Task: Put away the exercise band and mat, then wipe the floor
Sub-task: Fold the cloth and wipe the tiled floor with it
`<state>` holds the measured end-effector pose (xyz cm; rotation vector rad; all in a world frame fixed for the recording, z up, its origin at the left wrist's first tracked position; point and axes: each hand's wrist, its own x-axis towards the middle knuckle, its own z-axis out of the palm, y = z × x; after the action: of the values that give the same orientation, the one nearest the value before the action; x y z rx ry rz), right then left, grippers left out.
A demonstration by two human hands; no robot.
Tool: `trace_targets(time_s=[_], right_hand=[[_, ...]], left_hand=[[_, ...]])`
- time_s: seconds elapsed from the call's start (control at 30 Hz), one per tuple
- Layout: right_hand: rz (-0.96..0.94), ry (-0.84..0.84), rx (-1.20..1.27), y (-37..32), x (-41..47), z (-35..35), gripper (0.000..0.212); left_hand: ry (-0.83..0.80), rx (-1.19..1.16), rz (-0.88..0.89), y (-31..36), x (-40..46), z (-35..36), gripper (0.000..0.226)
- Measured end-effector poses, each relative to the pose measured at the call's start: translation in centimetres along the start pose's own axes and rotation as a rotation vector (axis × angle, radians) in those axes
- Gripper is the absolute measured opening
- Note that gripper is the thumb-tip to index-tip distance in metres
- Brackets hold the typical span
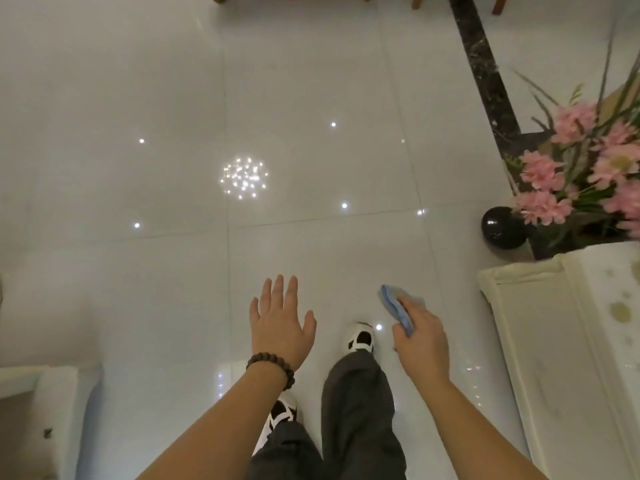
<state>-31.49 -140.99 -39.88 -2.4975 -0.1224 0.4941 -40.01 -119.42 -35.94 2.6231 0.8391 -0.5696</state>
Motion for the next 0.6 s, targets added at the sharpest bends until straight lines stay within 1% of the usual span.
trace_targets(time_s=[0.13, 0.3, 0.43, 0.5, 0.57, 0.6], right_hand=[[-0.028, -0.026, -0.06, 3.0, 7.5, 5.3, 0.038], [-0.114, -0.081, -0.14, 8.2, 18.6, 13.3, 0.04], [-0.22, -0.006, -0.175, 11.3, 26.9, 19.7, 0.047], [-0.244, -0.026, -0.306, 12.6, 30.1, 22.7, 0.058], [-0.177, -0.14, -0.445, 14.7, 33.0, 26.1, 0.074], [-0.154, -0.176, -0.488, 16.0, 34.3, 27.7, 0.079]], left_hand=[[-0.014, -0.012, -0.028, -0.2, 7.9, 5.5, 0.067], [0.001, 0.008, -0.033, -0.6, 19.4, 15.3, 0.069], [0.028, -0.002, -0.033, -1.4, 28.0, 23.2, 0.073], [0.044, -0.006, -0.03, -2.0, 31.5, 26.6, 0.075], [0.054, -0.008, -0.029, -2.7, 35.1, 30.1, 0.076], [0.056, -0.008, -0.028, -3.0, 36.8, 31.5, 0.077]])
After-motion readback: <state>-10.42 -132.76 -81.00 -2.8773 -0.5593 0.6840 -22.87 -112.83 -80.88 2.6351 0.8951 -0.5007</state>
